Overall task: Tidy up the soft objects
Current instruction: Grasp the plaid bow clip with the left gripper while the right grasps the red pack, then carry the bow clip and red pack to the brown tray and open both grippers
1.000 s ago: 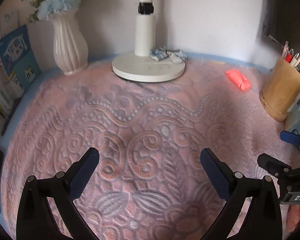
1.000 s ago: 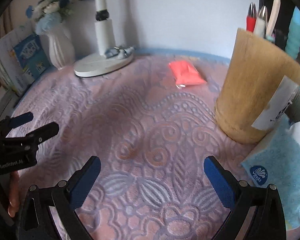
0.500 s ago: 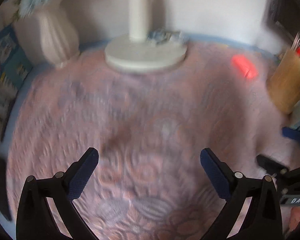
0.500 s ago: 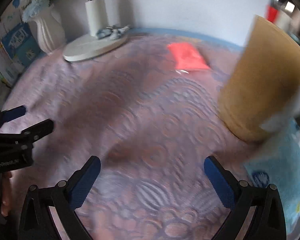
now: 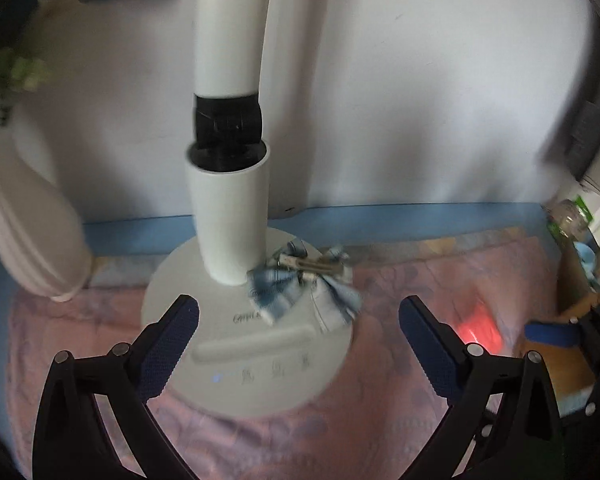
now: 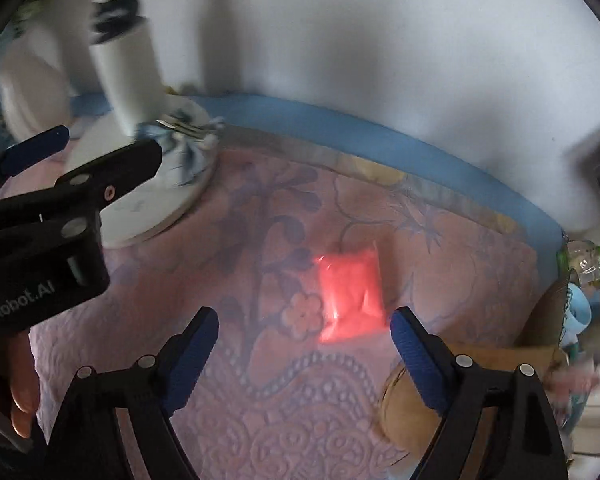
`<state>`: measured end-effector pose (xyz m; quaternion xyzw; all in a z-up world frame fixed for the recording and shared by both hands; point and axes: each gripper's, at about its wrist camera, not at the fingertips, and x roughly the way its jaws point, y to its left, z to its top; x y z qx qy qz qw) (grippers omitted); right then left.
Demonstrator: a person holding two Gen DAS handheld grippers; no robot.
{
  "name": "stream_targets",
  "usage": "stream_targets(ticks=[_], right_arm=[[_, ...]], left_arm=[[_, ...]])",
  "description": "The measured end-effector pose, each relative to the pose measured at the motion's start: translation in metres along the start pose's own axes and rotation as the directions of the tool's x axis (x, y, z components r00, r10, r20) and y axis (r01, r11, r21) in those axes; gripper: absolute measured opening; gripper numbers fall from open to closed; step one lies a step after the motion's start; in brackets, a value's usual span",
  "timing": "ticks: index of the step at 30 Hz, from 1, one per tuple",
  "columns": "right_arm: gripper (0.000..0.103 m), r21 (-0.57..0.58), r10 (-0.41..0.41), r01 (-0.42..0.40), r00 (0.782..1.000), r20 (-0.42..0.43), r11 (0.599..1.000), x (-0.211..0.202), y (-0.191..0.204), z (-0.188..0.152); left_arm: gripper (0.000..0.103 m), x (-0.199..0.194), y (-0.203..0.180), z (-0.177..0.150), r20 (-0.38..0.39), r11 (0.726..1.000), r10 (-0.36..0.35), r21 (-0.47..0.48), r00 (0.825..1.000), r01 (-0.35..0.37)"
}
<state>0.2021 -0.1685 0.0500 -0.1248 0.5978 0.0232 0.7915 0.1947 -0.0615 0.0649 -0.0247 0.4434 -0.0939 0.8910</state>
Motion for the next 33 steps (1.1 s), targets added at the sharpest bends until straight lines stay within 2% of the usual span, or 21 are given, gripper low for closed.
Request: stream_targets(ticks=[2,6,7,12,15,16,19,20,21,23,24,26,27,28,30,31,33], right_arm=[[0.087,0.003,-0.047,0.047,0.998,-0.049,0.999,0.009,-0.002,0.005],[0.087,-0.008,-0.051,0.05,0.989,-0.137,0.999,0.024,-0.006,0.015],[0.087,-0.006,-0.053,0.053,0.988,-0.145,0.999,0.026,-0.007,0.017],[0.087,0.034,-0.004,0.012,0.977,-0.213,0.999,0.043,-0.017,0.023],[0.087,0.081,0.077,-0.057,0.962,-0.261,0.995,0.056,-0.025,0.021],[0.086,0.123,0.118,-0.088,0.957,-0.264,0.989,0.057,-0.031,0.021],[0.077,0.119,0.156,-0.13,0.956,-0.247,0.984,0.052,-0.032,0.018],[0.069,0.112,0.163,-0.14,0.959,-0.233,0.984,0.047,-0.031,0.016],[0.064,0.107,0.166,-0.145,0.96,-0.223,0.984,0.045,-0.032,0.015],[0.04,0.081,0.168,-0.155,0.966,-0.195,0.985,0.032,-0.025,0.01],[0.04,0.066,0.164,-0.155,0.969,-0.184,0.986,0.027,-0.021,0.008],[0.039,0.036,0.147,-0.143,0.976,-0.16,0.989,0.02,-0.015,0.001],[0.039,0.028,0.147,-0.144,0.979,-0.139,0.989,0.016,-0.012,-0.004],[0.038,0.022,0.159,-0.157,0.98,-0.117,0.987,0.011,-0.009,-0.009],[0.038,0.014,0.197,-0.196,0.978,-0.069,0.98,0.001,-0.004,-0.021],[0.038,0.01,0.229,-0.229,0.972,-0.056,0.973,-0.003,-0.003,-0.027],[0.038,0.01,0.287,-0.286,0.957,-0.037,0.958,-0.012,0.0,-0.04]], left_arm=[[0.1,0.016,0.001,0.006,-0.022,0.999,0.008,-0.032,1.0,-0.009],[0.1,0.037,0.003,0.013,-0.052,0.994,-0.031,-0.108,0.998,0.026],[0.1,0.04,0.001,0.015,-0.055,0.993,-0.023,-0.121,0.998,0.016],[0.1,0.046,-0.017,0.012,-0.066,0.993,0.077,-0.084,0.995,-0.083],[0.093,0.056,-0.032,0.007,-0.089,0.99,0.106,-0.079,0.99,-0.113],[0.091,0.059,-0.039,0.006,-0.092,0.986,0.144,-0.069,0.985,-0.15],[0.081,0.062,-0.051,0.003,-0.087,0.971,0.227,-0.054,0.97,-0.232],[0.079,0.061,-0.054,0.002,-0.083,0.966,0.25,-0.048,0.965,-0.255],[0.075,0.06,-0.056,0.0,-0.076,0.967,0.246,-0.044,0.966,-0.25],[0.056,0.054,-0.064,-0.005,-0.048,0.981,0.192,-0.028,0.98,-0.193],[0.041,0.05,-0.065,-0.008,-0.039,0.982,0.186,-0.015,0.982,-0.187],[0.029,0.041,-0.067,-0.014,-0.019,0.986,0.168,0.013,0.986,-0.168],[0.019,0.036,-0.067,-0.017,-0.008,0.99,0.141,0.025,0.99,-0.141],[0.014,0.029,-0.064,-0.019,0.007,0.994,0.105,0.035,0.994,-0.105],[0.012,0.01,-0.055,-0.028,0.046,0.999,-0.006,0.039,0.999,0.005],[0.012,0.0,-0.05,-0.033,0.066,0.998,-0.055,0.039,0.996,0.052],[0.012,-0.017,-0.037,-0.041,0.095,0.994,-0.102,0.048,0.99,0.098]])
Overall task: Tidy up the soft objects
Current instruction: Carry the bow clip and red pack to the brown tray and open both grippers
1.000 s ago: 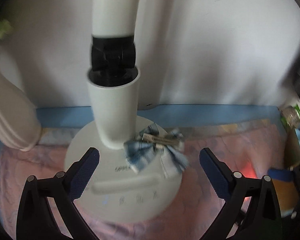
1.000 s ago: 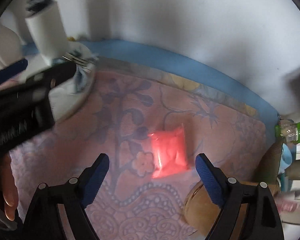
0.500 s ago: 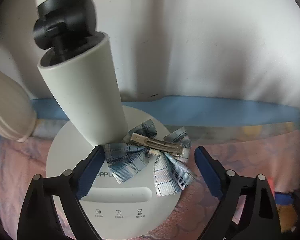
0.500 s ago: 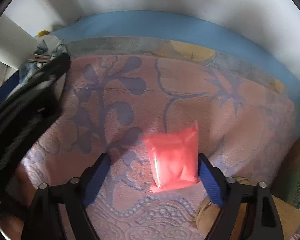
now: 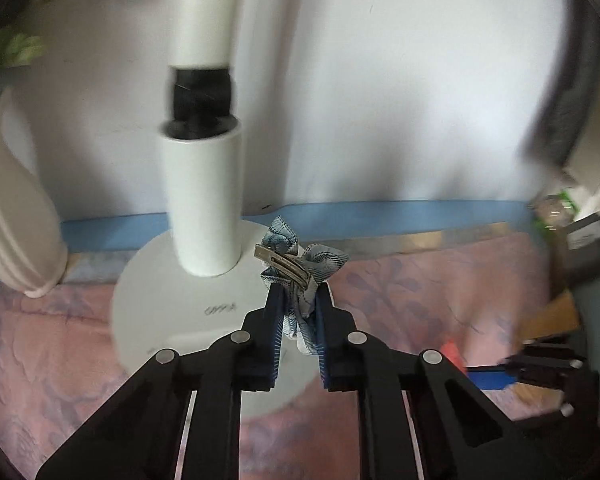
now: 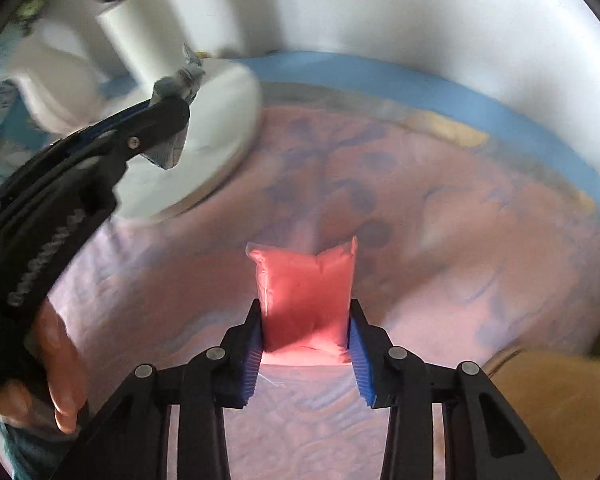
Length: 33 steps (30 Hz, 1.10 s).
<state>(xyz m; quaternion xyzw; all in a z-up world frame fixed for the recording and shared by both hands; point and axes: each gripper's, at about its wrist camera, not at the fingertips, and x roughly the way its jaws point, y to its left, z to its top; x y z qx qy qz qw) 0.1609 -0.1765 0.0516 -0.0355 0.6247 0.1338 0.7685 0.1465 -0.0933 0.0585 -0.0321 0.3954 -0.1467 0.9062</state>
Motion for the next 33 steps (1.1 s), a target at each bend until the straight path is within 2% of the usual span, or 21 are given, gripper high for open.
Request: stream_targets(ticks=[6,9,11,14,17,18,21,22,23,25,26,28,31,33], right_arm=[[0.038,-0.025,0.102,-0.101,0.994,0.036,0.995,-0.022,0.019,-0.049],[0.038,-0.018,0.158,-0.157,0.986,0.06,0.987,-0.032,0.022,-0.088],[0.038,-0.033,0.189,-0.187,0.977,0.096,0.982,-0.037,0.02,-0.109],[0.038,-0.053,0.182,-0.176,0.97,0.162,0.983,-0.04,0.008,-0.139],[0.038,-0.074,0.198,-0.186,0.953,0.228,0.98,-0.04,0.004,-0.169],[0.038,-0.085,0.19,-0.174,0.952,0.242,0.981,-0.032,-0.008,-0.175],[0.043,-0.147,0.152,-0.114,0.948,0.278,0.982,-0.013,-0.004,-0.177],[0.054,-0.164,0.13,-0.085,0.949,0.288,0.983,-0.014,-0.001,-0.184],[0.07,-0.176,0.108,-0.057,0.95,0.294,0.983,-0.009,0.0,-0.182],[0.082,-0.187,0.091,-0.034,0.947,0.308,0.982,-0.002,-0.001,-0.181],[0.083,-0.189,0.098,-0.038,0.942,0.32,0.981,0.002,0.001,-0.181],[0.084,-0.188,0.121,-0.058,0.93,0.347,0.98,0.009,0.006,-0.177],[0.085,-0.175,0.132,-0.073,0.924,0.358,0.982,0.011,0.008,-0.175],[0.085,-0.169,0.133,-0.076,0.923,0.36,0.983,0.012,0.008,-0.172]], left_arm=[[0.012,-0.042,0.028,-0.026,-0.002,0.999,-0.051,0.01,0.999,0.051],[0.012,-0.052,0.033,-0.043,-0.027,0.999,-0.03,0.039,0.999,0.031],[0.012,-0.068,0.04,-0.068,-0.053,0.998,-0.025,0.059,0.998,0.028],[0.012,-0.078,0.026,-0.098,-0.11,0.994,-0.003,0.106,0.994,0.015],[0.012,-0.079,0.005,-0.125,-0.183,0.989,0.024,0.15,0.983,0.004],[0.012,-0.08,-0.005,-0.133,-0.185,0.985,0.034,0.171,0.982,-0.002],[0.014,-0.089,-0.019,-0.145,-0.159,0.978,0.047,0.208,0.986,-0.013],[0.017,-0.09,-0.021,-0.147,-0.163,0.98,0.031,0.199,0.986,0.002],[0.02,-0.096,-0.016,-0.15,-0.168,0.982,0.016,0.189,0.986,0.017],[0.046,-0.096,-0.014,-0.153,-0.181,0.986,0.005,0.164,0.983,0.025],[0.052,-0.094,-0.011,-0.157,-0.189,0.989,0.018,0.145,0.982,0.009],[0.075,-0.098,0.001,-0.161,-0.198,0.995,0.033,0.098,0.98,-0.013],[0.077,-0.102,0.007,-0.168,-0.19,1.0,-0.014,0.02,0.982,0.018],[0.077,-0.101,0.007,-0.168,-0.182,1.0,-0.017,-0.006,0.983,0.016]])
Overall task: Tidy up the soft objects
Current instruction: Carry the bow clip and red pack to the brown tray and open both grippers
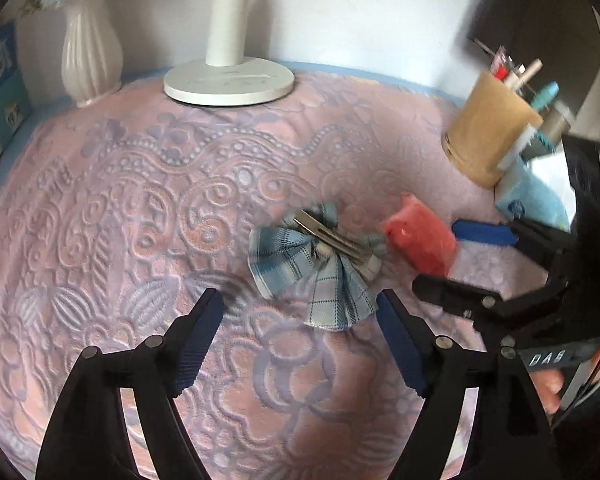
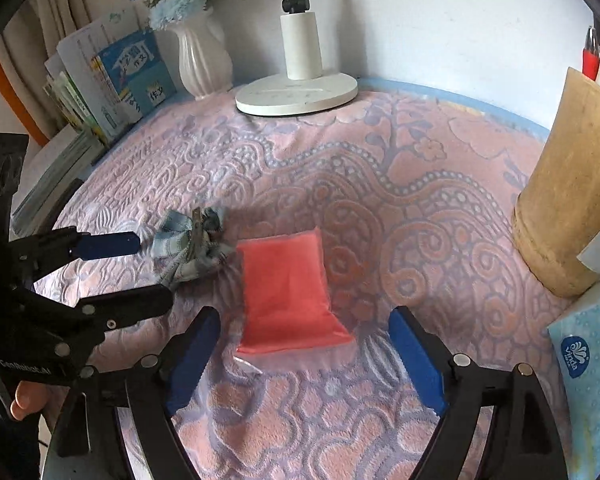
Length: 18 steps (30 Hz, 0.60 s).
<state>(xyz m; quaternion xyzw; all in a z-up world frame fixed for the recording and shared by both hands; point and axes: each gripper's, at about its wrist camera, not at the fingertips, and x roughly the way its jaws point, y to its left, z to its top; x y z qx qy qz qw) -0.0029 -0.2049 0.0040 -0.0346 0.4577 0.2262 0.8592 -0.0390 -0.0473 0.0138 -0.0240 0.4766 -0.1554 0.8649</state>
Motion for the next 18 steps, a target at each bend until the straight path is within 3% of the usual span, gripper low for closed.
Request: stream_targets(ticks=[4,6,8,9,11,13,16,18], right_arm=[[0.084,0.002,-0.075,0.075,0.997,0.003,0.997,0.006,0.001,0.005],[0.078,0.006,-0.09,0.09,0.996,0.011,0.996,0.006,-0.001,0.005],[0.05,0.003,-0.061,0.061,0.997,0.036,0.998,0.002,0.0,0.004],[0.047,-0.001,-0.055,0.055,0.998,0.041,0.999,0.002,0.0,0.003],[0.043,-0.011,-0.071,0.072,0.996,0.051,0.997,0.001,0.003,0.002],[0.042,-0.021,-0.064,0.066,0.996,0.058,0.998,-0.001,0.006,0.001],[0.041,-0.013,-0.063,0.065,0.995,0.083,0.998,-0.008,0.005,-0.002],[0.041,0.025,-0.057,0.054,0.993,0.1,0.998,-0.016,-0.003,-0.004]], left_arm=[[0.077,0.014,-0.003,0.01,-0.006,1.0,0.012,0.01,1.0,-0.012],[0.077,0.017,-0.004,0.012,0.005,1.0,0.013,0.015,1.0,-0.013],[0.077,0.018,-0.007,0.011,0.017,0.999,0.025,0.023,1.0,-0.026],[0.073,0.018,-0.008,0.011,0.023,0.999,0.033,0.026,0.999,-0.033],[0.056,0.02,-0.015,0.012,0.038,0.997,0.048,0.054,0.998,-0.05],[0.032,0.021,-0.022,0.013,0.039,0.995,0.045,0.084,0.998,-0.048],[0.017,0.018,-0.032,0.012,0.054,0.991,0.05,0.125,0.997,-0.056],[0.015,0.014,-0.034,0.012,0.063,0.992,0.03,0.123,0.998,-0.038]])
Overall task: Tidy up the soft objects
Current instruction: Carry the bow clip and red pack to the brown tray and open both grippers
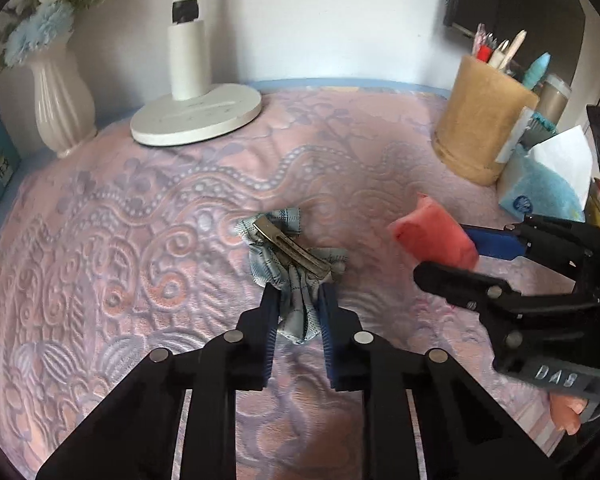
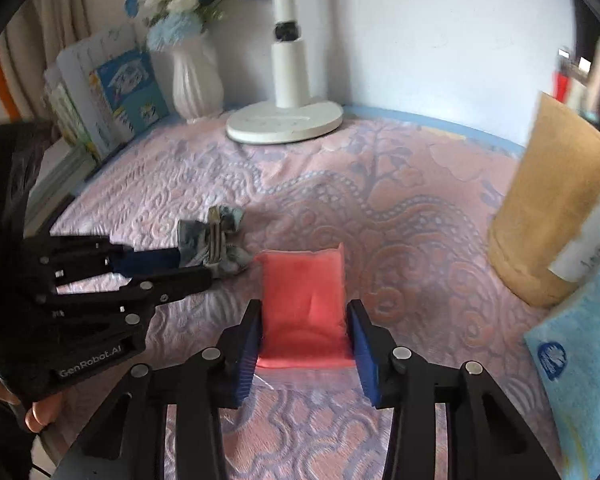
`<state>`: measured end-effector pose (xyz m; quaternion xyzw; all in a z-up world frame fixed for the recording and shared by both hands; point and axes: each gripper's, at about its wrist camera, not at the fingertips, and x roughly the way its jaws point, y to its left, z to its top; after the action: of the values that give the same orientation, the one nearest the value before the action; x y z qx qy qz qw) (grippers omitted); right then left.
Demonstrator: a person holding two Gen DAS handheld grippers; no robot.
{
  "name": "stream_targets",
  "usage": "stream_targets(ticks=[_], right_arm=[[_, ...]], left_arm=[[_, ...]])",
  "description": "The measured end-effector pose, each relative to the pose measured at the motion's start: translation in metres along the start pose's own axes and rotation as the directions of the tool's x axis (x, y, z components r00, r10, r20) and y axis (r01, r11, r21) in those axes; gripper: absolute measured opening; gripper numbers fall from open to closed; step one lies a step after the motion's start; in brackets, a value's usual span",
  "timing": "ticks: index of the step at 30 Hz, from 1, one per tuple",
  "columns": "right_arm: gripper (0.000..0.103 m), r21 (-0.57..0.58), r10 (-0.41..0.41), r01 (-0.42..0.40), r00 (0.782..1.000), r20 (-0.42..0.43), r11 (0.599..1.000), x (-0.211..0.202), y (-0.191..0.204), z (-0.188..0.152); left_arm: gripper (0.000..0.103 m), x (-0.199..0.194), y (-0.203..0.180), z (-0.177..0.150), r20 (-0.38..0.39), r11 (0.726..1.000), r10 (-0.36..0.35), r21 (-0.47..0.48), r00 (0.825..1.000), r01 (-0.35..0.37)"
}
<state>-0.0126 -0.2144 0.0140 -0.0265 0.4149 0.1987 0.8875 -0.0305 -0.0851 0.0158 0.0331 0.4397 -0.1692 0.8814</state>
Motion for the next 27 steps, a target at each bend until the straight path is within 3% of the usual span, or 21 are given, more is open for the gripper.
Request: stream_targets(ticks=[6,13,19,25,27], right_arm=[[0.041,0.085,-0.021,0.016,0.998,0.053,0.996,-0.036,-0.027,-0.003],[0.041,0.107,-0.106,0.09,0.982,0.155,0.99,-0.105,-0.049,-0.003],[0.041,0.194,-0.183,0.141,0.959,0.216,0.971,-0.156,-0.088,-0.01],[0.041,0.282,-0.254,0.175,0.928,0.274,0.943,-0.198,-0.126,-0.011],[0.041,0.308,-0.279,0.188,0.917,0.285,0.933,-0.206,-0.139,-0.009]], left_arm=[[0.015,-0.02,-0.019,0.014,0.063,0.995,-0.095,0.012,0.993,0.094],[0.015,-0.039,-0.073,0.044,0.121,0.971,-0.224,0.109,0.967,0.211],[0.015,-0.047,-0.122,0.062,0.129,0.929,-0.328,0.223,0.936,0.295],[0.015,-0.057,-0.161,0.086,0.152,0.877,-0.435,0.295,0.887,0.38],[0.015,-0.055,-0.174,0.096,0.151,0.865,-0.448,0.322,0.881,0.384]])
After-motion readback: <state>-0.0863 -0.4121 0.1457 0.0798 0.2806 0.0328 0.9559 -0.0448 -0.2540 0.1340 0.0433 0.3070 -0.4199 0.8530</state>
